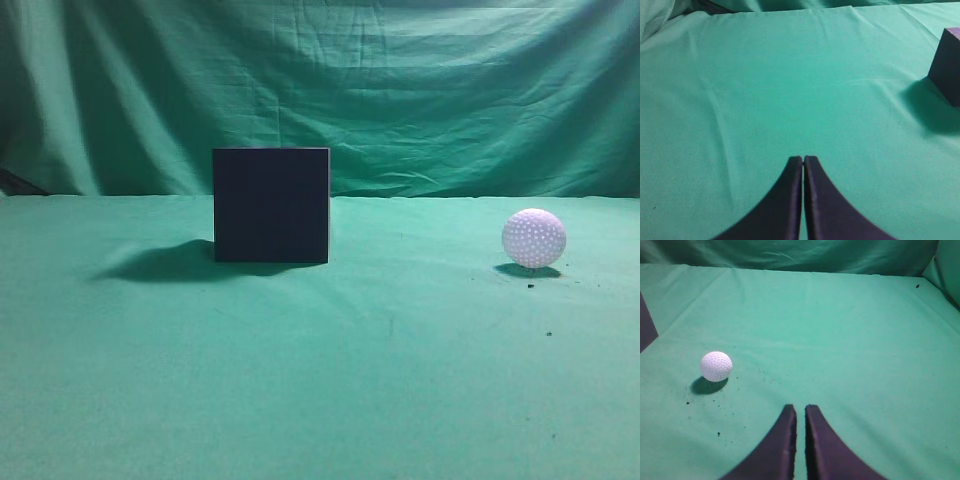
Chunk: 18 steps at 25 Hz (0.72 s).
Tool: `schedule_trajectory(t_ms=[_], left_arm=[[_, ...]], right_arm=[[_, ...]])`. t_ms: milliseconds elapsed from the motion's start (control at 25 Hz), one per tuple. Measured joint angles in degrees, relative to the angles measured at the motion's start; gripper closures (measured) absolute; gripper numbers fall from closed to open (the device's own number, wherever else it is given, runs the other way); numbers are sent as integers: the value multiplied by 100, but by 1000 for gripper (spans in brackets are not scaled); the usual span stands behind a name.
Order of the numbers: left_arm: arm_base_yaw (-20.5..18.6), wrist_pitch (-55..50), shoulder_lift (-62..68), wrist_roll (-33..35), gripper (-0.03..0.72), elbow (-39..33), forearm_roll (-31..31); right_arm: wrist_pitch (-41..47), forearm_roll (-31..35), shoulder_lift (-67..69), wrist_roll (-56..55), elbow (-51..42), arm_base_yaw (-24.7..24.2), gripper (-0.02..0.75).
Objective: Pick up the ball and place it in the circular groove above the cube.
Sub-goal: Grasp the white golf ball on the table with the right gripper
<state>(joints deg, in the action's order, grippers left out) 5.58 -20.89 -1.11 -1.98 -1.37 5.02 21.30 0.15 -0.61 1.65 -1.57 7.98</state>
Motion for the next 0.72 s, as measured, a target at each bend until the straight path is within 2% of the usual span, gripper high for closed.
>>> schedule_trajectory(t_ms=[720], left_arm=[[0,0,0,0,688,0,0]], right_arm=[[0,0,0,0,0,0,692]])
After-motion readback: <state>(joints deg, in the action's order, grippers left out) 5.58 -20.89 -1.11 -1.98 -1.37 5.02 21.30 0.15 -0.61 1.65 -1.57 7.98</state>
